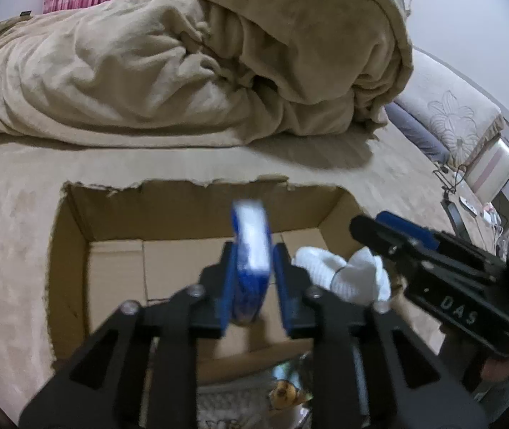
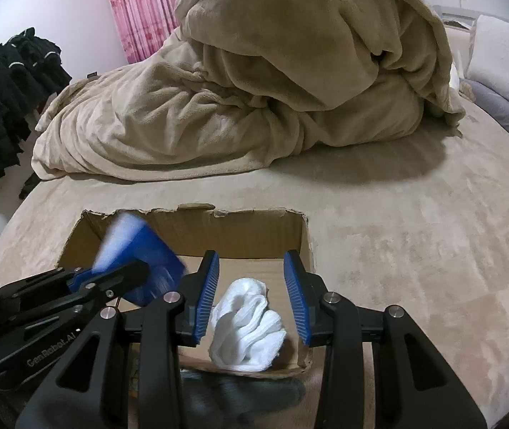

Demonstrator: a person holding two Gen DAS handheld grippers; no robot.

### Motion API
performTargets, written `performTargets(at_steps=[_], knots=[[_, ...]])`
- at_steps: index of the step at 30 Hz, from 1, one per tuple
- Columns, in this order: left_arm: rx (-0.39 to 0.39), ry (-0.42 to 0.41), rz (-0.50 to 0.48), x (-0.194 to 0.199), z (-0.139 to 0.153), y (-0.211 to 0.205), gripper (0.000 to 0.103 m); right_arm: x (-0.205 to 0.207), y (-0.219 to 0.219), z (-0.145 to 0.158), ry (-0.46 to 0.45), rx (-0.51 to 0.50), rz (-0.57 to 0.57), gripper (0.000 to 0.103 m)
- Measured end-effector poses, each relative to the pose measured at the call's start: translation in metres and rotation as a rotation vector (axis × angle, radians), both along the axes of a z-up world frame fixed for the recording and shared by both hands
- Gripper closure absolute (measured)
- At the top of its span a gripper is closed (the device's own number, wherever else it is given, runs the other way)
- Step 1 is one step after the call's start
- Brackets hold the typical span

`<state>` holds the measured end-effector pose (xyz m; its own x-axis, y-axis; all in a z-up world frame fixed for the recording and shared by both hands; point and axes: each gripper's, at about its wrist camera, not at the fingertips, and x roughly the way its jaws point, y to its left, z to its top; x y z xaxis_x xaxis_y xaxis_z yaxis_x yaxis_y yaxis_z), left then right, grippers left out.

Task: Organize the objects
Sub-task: 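Carry the blue tissue pack and white socks into the cardboard box and release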

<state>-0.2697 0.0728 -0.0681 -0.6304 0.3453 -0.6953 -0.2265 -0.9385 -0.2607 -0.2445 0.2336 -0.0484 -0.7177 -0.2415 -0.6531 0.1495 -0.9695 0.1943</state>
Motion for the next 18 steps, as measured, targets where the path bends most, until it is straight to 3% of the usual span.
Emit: performTargets(at_steps=[3, 7, 9, 11, 12, 18], knots=[[-0.027, -0.012, 0.014, 0.001, 0.002, 0.001, 0.071, 0.005, 0.004, 0.01, 0.029, -0.014, -0.007, 0.053], [-0.047, -0.003, 0.047, 0.014, 0.013, -0.006, 0.066, 0.018, 0.004, 0.029, 0.062, -0.017, -0.002, 0.048], [-0.057, 0.004, 0.051, 0.025, 0.021, -0.01, 0.056, 0.028, 0.002, 0.038, 0.076, -0.015, 0.005, 0.044], [-0.052, 0.012, 0.049, 0.036, 0.027, -0.013, 0.031, 0.04, 0.001, 0.047, 0.09, -0.019, 0.016, 0.042], [-0.044, 0.024, 0.053, 0.045, 0.032, -0.015, 0.028, 0.046, 0.0, 0.05, 0.093, -0.02, 0.018, 0.042], [-0.054, 0.09, 0.091, 0.092, 0.066, -0.028, 0.027, 0.085, 0.002, 0.071, 0.112, -0.002, 0.007, 0.036]])
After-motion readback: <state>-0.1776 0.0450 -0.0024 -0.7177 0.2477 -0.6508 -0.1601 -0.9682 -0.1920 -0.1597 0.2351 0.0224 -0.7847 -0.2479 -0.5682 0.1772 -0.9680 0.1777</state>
